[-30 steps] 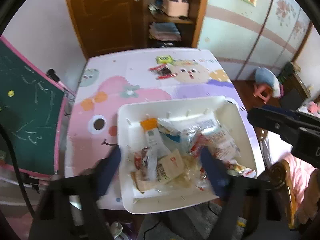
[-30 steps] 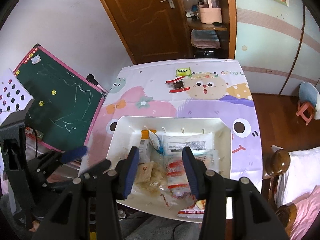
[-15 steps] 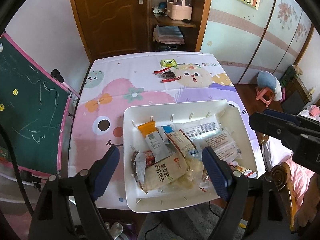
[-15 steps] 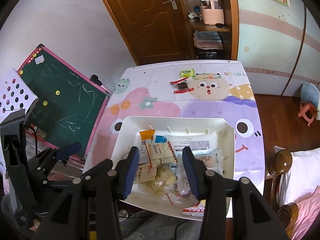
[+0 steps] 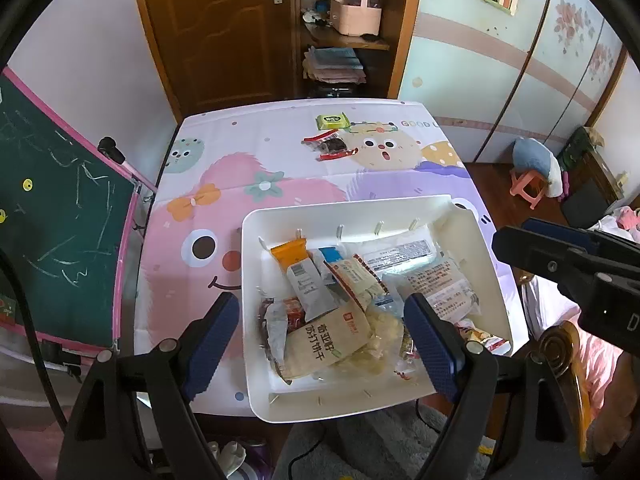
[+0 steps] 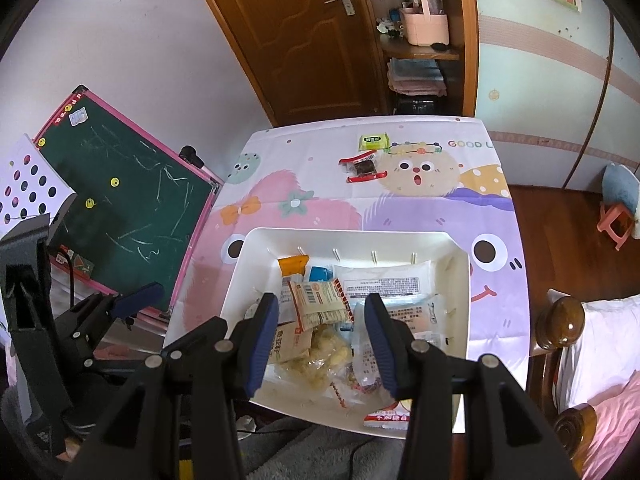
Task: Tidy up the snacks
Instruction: 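Move both tools from the tray back to the last snacks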
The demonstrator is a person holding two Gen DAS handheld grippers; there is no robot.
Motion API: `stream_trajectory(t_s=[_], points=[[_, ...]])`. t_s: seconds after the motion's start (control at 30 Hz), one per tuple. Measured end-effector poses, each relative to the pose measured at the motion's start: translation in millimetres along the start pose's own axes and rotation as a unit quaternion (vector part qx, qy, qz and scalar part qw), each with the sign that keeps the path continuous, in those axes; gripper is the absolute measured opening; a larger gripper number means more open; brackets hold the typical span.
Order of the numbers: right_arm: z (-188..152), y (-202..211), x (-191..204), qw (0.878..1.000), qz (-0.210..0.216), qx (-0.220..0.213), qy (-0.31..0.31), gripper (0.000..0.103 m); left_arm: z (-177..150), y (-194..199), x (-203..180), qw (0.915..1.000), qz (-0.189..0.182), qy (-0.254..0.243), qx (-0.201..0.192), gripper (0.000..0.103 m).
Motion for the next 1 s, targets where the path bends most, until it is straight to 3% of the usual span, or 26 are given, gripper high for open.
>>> stream_trajectory(t_s=[0.37,0.6,0.83,1.0], points=[[-4,-3,-8,1.0,0.006,0.004,-0.009,0.045,11,-5,-12,0.9997,0.003,-0.022,0.007,0.084],[10,-9,-23,0.999,0.007,0.01,-0.031,0.045,29,-11,-20,0.9992,0.002,-0.038,0.013,0.084],[34,-15,-39,0.999,0.002,0.014,-0.049,0.045,64,-17,-24,0.9988,-0.005,-0.044,0.019,0.084],[68,-20,-53,0.998,-0.015,0.01,-0.052,0.045,108,-20,-28,0.9985,-0.005,-0.054,0.008,0.084]])
Point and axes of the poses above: each gripper's, at about its wrist camera, not at the fingertips, and y roughly against the way its jaws point, x to its left, z to its top, the point moved 9 cm from there along -y, roughly the way its jaws point, and after that the axes turned 14 degrees about x, right-handed, at the moved point
